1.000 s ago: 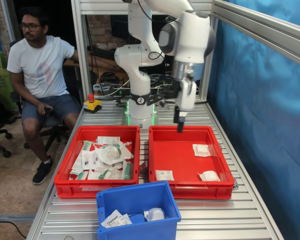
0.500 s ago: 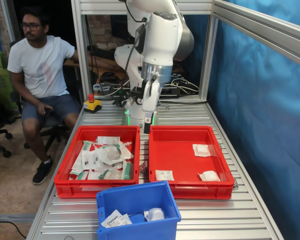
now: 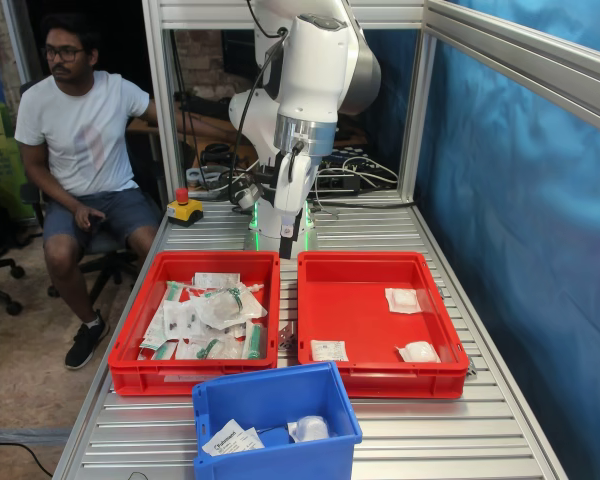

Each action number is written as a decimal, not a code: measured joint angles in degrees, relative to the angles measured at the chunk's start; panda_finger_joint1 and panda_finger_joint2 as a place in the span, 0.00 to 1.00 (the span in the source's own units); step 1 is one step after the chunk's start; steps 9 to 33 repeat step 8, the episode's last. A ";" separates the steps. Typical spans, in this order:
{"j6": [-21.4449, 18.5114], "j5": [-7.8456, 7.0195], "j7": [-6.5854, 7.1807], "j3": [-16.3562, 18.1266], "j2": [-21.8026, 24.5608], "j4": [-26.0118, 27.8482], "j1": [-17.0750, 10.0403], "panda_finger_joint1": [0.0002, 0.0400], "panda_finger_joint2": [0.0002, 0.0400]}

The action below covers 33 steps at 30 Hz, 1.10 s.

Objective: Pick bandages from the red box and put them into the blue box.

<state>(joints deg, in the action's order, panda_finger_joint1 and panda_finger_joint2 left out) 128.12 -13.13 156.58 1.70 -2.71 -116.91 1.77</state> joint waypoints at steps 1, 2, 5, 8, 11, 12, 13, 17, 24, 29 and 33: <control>0.00 -0.03 0.00 0.00 0.10 -0.34 0.00 1.00 1.00; 0.00 -0.04 0.00 0.00 0.13 -0.50 0.00 1.00 1.00; 0.00 -0.09 0.00 0.00 0.14 -0.88 0.00 1.00 1.00; 0.00 -0.13 0.00 0.00 0.14 -1.16 0.00 1.00 1.00; 0.00 -0.13 0.00 0.00 0.14 -1.16 0.00 1.00 1.00; 0.00 -0.13 0.00 0.00 0.14 -1.16 0.00 1.00 1.00; 0.00 -0.13 0.00 0.00 0.14 -1.16 0.00 1.00 1.00; 0.00 -0.13 0.00 0.00 0.14 -1.16 0.00 1.00 1.00; 0.00 -0.13 0.00 0.00 0.14 -1.16 0.00 1.00 1.00; 0.00 -0.13 0.00 0.00 0.14 -1.16 0.00 1.00 1.00; 0.00 -0.13 0.00 0.00 0.14 -1.16 0.00 1.00 1.00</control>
